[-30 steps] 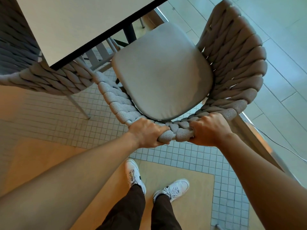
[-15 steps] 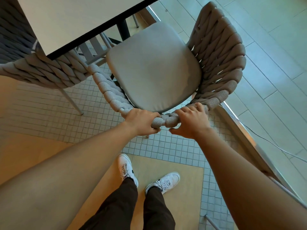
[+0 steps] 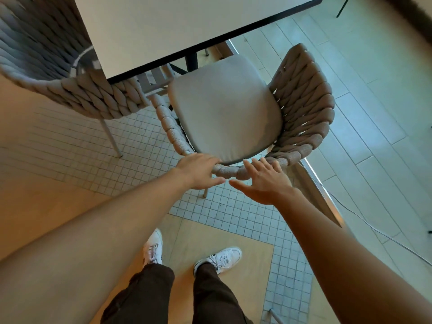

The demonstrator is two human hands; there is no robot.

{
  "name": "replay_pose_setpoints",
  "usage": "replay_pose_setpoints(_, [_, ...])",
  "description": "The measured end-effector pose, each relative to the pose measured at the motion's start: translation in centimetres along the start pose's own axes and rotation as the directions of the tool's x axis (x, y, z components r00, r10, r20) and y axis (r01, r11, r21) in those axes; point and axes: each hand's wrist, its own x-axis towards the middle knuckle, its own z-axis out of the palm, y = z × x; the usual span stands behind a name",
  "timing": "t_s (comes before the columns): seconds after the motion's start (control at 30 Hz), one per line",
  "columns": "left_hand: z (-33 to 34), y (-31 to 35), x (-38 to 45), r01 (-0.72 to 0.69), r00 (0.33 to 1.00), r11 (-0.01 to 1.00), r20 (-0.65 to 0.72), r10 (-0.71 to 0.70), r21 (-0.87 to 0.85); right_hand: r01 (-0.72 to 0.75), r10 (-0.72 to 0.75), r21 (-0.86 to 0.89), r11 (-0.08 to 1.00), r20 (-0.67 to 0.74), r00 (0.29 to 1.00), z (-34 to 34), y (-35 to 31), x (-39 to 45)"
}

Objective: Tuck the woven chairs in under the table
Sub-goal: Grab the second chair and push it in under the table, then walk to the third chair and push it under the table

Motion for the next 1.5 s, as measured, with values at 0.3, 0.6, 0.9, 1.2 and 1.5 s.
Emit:
replay_pose_setpoints(0.3, [-2.6, -8.5, -6.4, 0.067, 0.986, 0.995, -0.145, -0.077, -0.073, 0.052, -0.055, -0.072, 0.996, -0.037, 0.998, -5.0, -8.8, 0.4])
replay_pose_setpoints(0.6, [-5.2, -20.6, -14.2, 0.198, 0.949, 0.974, -0.228, -0.219, -0.114, 0.137, -0.156, -0.124, 0.983, -0.158, 0.975, -8.6, -23.1, 3.7])
replay_pose_setpoints(0.9, [-6.9, -33.7, -23.0, 0.291, 0.916, 0.951, -0.255, -0.309, -0.107, 0.183, -0.215, -0.173, 0.968, -0.188, 0.958, -11.4, -38.7, 8.0])
replay_pose_setpoints(1.2, [-9.0, -42.7, -26.6, 0.374, 0.87, 0.917, -0.289, -0.4, -0.141, 0.31, -0.35, -0.219, 0.925, -0.174, 0.921, -15.0, -48.4, 12.5])
replay_pose_setpoints(1.5, [-11.6, -52.4, -24.8, 0.462, 0.829, 0.877, -0.287, -0.48, -0.13, 0.377, -0.421, -0.25, 0.892, -0.153, 0.894, -19.0, -53.7, 22.1])
